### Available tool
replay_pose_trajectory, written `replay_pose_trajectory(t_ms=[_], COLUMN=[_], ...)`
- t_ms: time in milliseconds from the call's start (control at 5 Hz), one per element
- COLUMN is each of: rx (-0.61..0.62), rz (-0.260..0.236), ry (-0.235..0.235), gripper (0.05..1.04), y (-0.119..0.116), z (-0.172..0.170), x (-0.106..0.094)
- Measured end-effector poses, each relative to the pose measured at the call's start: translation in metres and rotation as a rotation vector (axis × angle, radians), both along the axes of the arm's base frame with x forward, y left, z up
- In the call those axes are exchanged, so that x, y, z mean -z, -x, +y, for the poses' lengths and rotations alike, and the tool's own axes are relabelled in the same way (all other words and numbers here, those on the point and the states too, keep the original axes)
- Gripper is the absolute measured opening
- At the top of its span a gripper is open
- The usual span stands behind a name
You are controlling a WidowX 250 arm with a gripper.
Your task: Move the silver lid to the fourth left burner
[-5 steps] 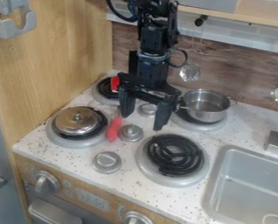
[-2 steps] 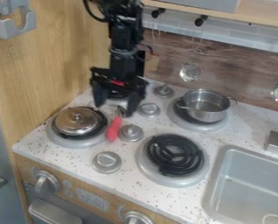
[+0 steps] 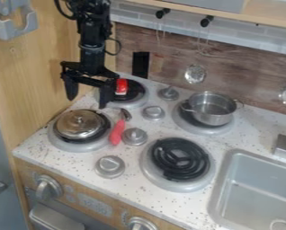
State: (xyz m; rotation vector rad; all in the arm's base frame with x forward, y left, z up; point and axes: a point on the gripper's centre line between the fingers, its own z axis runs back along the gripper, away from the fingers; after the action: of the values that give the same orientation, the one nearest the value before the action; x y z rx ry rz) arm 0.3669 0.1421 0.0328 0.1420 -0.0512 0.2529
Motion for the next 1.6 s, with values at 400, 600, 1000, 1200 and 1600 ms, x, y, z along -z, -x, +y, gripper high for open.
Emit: replay_pose_trajectory(t_ms=[400, 600, 1000, 1200, 1600], rx=[-0.079, -0.08, -0.055, -0.028, -0.008], rz=[0.021, 0.041, 0.031, 0.021, -0.02], ry=[0.027, 0.052, 0.086, 0.091, 0.103], gripper=[1.0, 1.0, 0.675, 0.39, 0.097], y=[-0.013, -0.019, -0.028, -0.027, -0.017], z=[0.031, 0.03, 0.029, 0.027, 0.018], x=[0.036, 0.049, 0.055, 0.055, 0.042])
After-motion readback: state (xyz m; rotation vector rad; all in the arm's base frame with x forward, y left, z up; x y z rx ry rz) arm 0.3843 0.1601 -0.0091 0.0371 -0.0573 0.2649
